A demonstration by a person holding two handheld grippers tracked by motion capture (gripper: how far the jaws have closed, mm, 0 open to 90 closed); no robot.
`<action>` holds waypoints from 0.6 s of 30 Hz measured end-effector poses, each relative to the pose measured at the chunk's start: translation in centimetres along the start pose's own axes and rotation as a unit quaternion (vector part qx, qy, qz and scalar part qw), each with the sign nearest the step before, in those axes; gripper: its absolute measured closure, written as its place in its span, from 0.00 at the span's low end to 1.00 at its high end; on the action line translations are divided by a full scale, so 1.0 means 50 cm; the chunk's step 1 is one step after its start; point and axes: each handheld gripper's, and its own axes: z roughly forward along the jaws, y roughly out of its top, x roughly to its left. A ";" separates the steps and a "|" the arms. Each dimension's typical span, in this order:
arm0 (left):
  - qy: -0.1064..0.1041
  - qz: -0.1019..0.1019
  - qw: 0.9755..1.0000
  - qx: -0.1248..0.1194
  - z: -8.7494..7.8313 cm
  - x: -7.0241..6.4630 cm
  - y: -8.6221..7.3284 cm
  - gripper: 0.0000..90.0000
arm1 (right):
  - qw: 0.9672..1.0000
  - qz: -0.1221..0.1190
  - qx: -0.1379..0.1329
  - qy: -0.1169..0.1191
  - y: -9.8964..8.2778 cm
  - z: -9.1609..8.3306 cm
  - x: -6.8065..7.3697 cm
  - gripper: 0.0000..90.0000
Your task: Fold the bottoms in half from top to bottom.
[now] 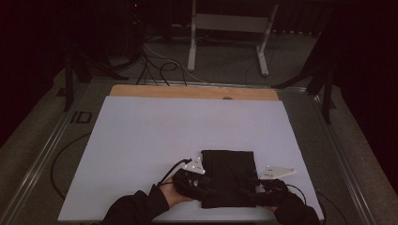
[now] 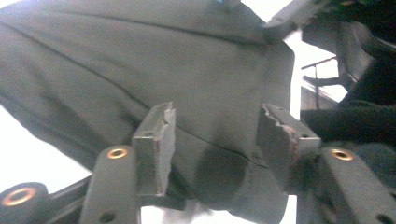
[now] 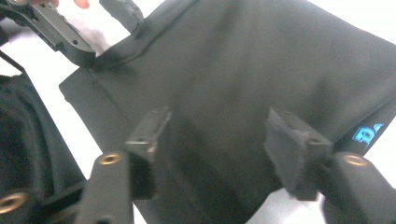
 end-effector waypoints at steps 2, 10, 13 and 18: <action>0.008 0.002 1.000 -0.002 -0.006 0.001 0.004 0.43 | 1.000 0.001 -0.005 0.000 0.005 -0.001 -0.001 0.37; 0.034 0.002 0.999 -0.001 -0.025 0.002 0.023 0.17 | 1.000 0.011 -0.016 -0.003 0.025 -0.002 -0.005 0.25; 0.032 0.002 0.999 -0.004 -0.032 0.003 0.029 0.07 | 1.000 0.010 -0.022 0.003 0.034 -0.003 -0.004 0.16; 0.047 0.002 0.999 -0.014 -0.044 0.001 0.039 0.01 | 0.999 0.012 -0.041 -0.001 0.046 -0.012 -0.008 0.15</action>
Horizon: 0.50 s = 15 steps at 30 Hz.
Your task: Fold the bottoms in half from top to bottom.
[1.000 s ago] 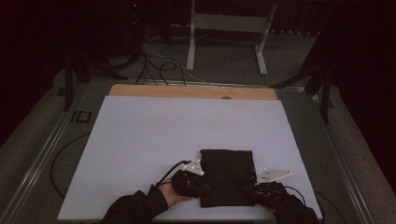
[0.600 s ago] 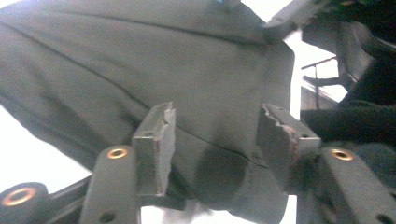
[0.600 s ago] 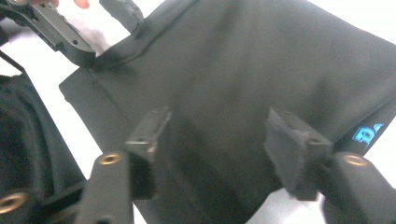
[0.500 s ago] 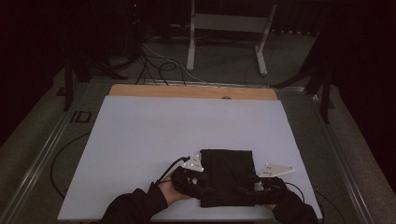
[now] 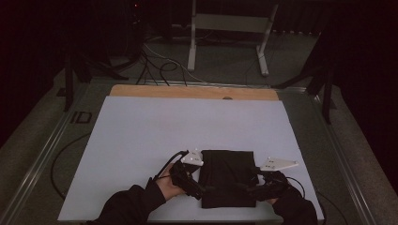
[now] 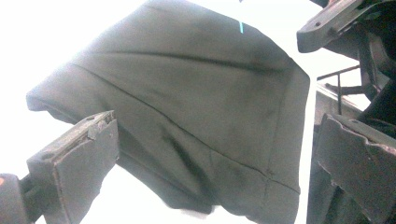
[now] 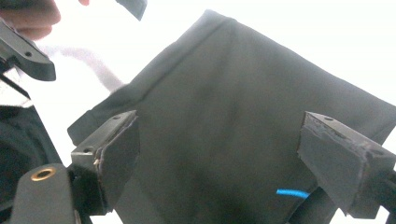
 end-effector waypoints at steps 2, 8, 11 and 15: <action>0.003 -0.010 1.000 -0.009 -0.007 0.000 0.005 0.01 | 1.000 -0.003 -0.005 -0.005 0.006 -0.005 -0.001 0.15; 0.028 -0.007 0.999 -0.031 -0.036 0.000 0.025 0.00 | 1.000 -0.012 -0.015 -0.018 0.024 -0.016 -0.004 0.11; 0.038 -0.001 0.999 -0.034 -0.048 -0.003 0.038 0.00 | 0.999 -0.022 -0.017 -0.021 0.041 -0.022 -0.006 0.11; 0.049 -0.003 0.998 -0.036 -0.054 -0.005 0.047 0.00 | 0.999 -0.022 -0.027 -0.032 0.061 -0.028 -0.012 0.11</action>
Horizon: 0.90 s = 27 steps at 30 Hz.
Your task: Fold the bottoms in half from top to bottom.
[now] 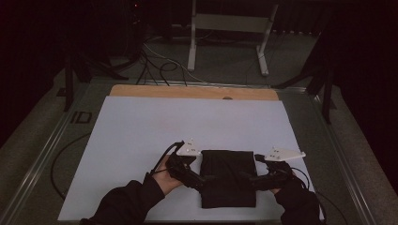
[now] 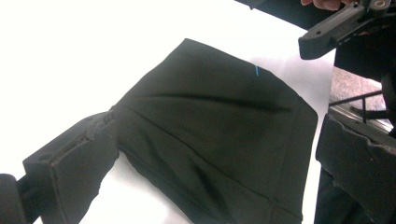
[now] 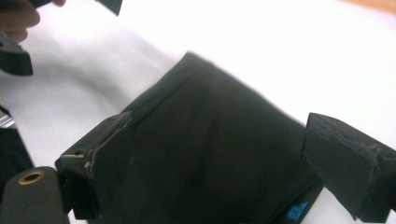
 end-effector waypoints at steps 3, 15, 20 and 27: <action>0.006 -0.004 1.000 -0.005 0.002 0.000 0.003 0.00 | 1.000 -0.005 0.001 -0.011 0.013 0.000 -0.002 0.11; 0.023 -0.035 0.999 -0.016 0.023 0.027 0.009 0.00 | 0.999 -0.010 0.001 -0.036 0.043 0.032 -0.025 0.11; 0.036 -0.054 0.998 -0.016 0.031 0.045 0.001 0.00 | 0.999 0.005 0.000 -0.046 0.034 0.047 -0.038 0.11; 0.050 -0.066 0.997 -0.006 0.054 0.060 -0.010 0.00 | 0.997 0.016 0.004 -0.070 0.014 0.065 -0.053 0.11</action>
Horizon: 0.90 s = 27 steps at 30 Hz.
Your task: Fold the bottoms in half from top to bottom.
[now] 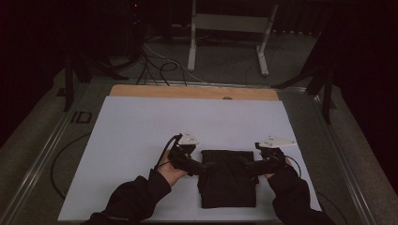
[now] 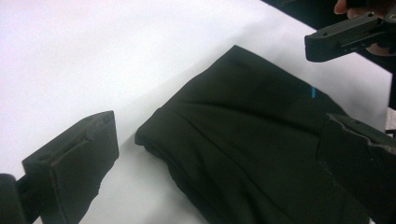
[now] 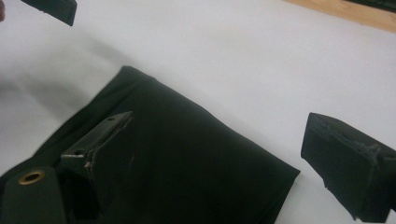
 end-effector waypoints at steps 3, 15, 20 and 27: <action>-0.001 -0.011 1.000 0.000 0.013 0.004 -0.007 0.00 | 1.000 0.007 0.005 -0.005 -0.011 0.008 -0.002 0.11; -0.002 -0.036 0.999 0.021 0.058 0.018 -0.027 0.00 | 0.999 0.031 0.023 -0.021 -0.056 0.018 -0.016 0.11; 0.000 -0.056 0.998 0.030 0.076 0.027 -0.036 0.00 | 0.998 0.043 0.036 -0.025 -0.073 0.025 -0.019 0.11; -0.002 -0.070 0.997 0.035 0.097 0.034 -0.049 0.00 | 0.996 0.072 0.055 -0.021 -0.090 0.040 -0.032 0.11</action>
